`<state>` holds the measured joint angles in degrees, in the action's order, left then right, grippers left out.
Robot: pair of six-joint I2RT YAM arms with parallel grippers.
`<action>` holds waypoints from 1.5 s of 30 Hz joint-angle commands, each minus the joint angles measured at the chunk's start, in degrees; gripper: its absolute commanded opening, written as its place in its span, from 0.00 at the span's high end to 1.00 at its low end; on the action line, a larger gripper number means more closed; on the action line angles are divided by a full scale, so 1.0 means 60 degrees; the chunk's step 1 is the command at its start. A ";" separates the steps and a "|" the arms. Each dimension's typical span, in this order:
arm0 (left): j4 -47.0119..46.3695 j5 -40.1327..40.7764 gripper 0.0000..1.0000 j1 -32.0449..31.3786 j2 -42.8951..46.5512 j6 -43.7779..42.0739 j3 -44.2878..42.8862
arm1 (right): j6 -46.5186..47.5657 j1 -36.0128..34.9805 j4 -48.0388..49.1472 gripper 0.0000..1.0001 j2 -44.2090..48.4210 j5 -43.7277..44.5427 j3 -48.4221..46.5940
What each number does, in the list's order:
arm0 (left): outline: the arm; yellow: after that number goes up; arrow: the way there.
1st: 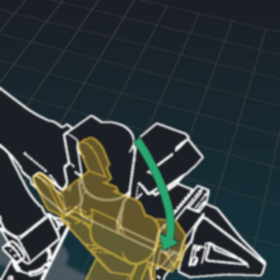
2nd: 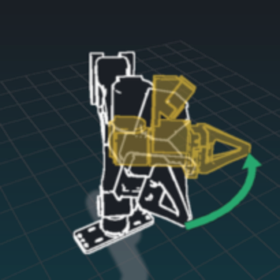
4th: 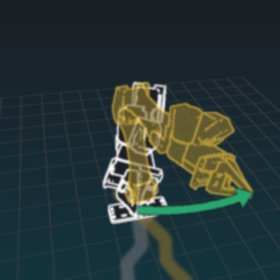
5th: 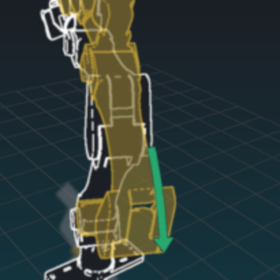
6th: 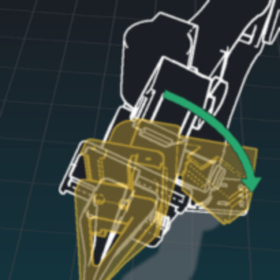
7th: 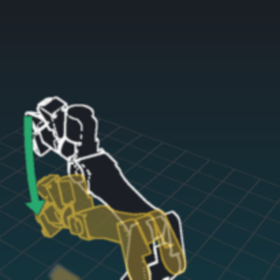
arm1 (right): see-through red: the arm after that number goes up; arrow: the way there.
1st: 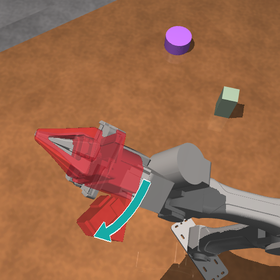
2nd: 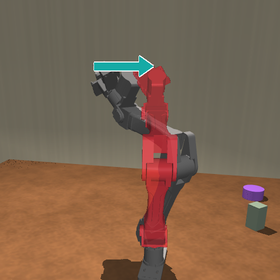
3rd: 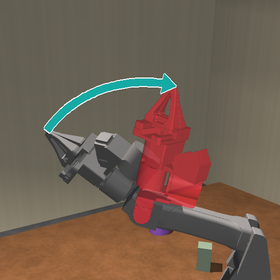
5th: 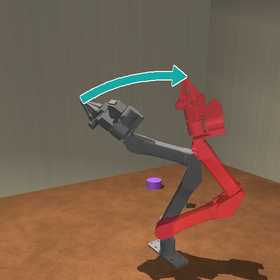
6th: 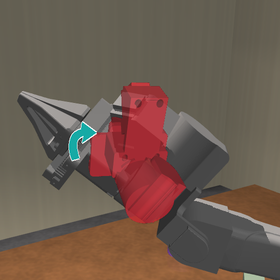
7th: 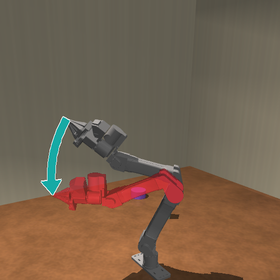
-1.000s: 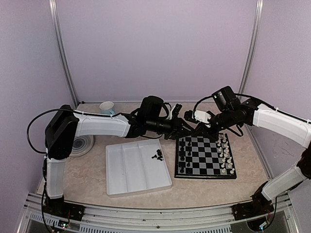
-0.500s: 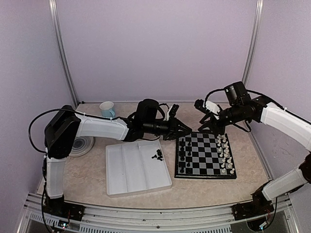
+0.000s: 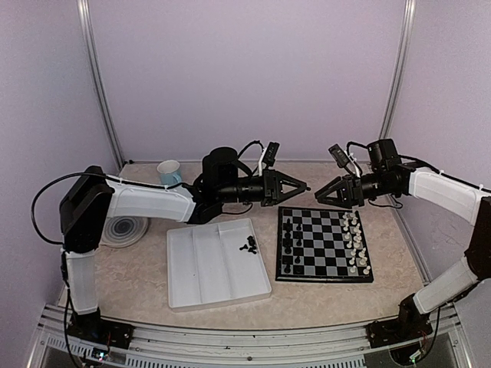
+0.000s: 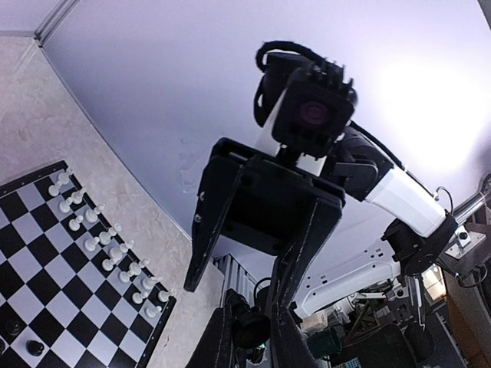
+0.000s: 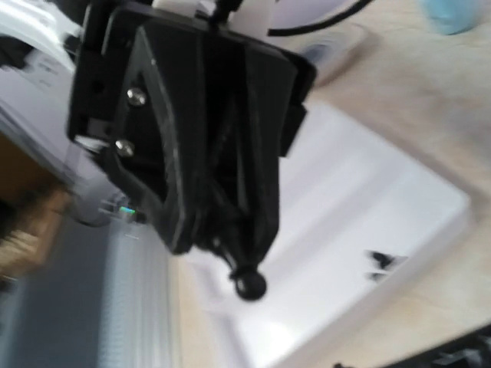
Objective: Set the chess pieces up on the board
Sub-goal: Pass from the left arm to the right
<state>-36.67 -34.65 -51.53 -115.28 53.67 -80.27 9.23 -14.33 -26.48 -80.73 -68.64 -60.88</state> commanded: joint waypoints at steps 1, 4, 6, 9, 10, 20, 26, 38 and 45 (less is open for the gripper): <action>-0.0478 0.0118 0.86 -0.0059 0.0210 -0.0218 0.0043 | -0.1483 0.0103 0.1122 0.52 -0.0276 -0.1973 0.0150; -0.0461 0.0079 0.86 -0.0079 0.0139 -0.0184 -0.0003 | -0.2280 0.0103 0.1771 0.52 -0.0325 -0.2271 0.0330; -0.0479 0.0031 0.86 -0.0109 0.0078 -0.0140 -0.0027 | -0.2464 0.0103 0.1968 0.52 -0.0355 -0.2355 0.0392; -0.0481 -0.0031 0.86 -0.0152 0.0001 -0.0133 -0.0101 | -0.2548 0.0103 0.2015 0.54 -0.0425 -0.2260 0.0357; -0.0479 -0.0042 0.86 -0.0149 -0.0025 -0.0116 -0.0121 | -0.2548 0.0103 0.2000 0.54 -0.0462 -0.2220 0.0334; -0.0443 -0.0084 0.86 -0.0256 -0.0117 -0.0114 -0.0228 | -0.2451 0.0102 0.1778 0.58 -0.0823 -0.1893 0.0049; -0.0360 -0.0085 0.86 -0.0329 -0.0329 -0.0088 -0.0413 | -0.2589 0.0095 0.2022 0.64 -0.0846 -0.2097 0.0083; -0.0150 0.0057 0.87 -0.0311 -0.0542 -0.0024 -0.0630 | -0.2790 0.0103 0.2399 0.77 -0.0637 -0.2207 0.0317; 0.0319 0.0357 0.82 -0.0260 -0.0605 -0.0004 -0.0647 | -0.2418 0.0103 0.2054 0.93 -0.0593 -0.1692 0.0171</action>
<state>-37.41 -34.28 -53.30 -117.62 53.82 -82.98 -7.18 -14.06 -13.15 -85.30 -80.34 -59.29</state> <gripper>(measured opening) 0.150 0.097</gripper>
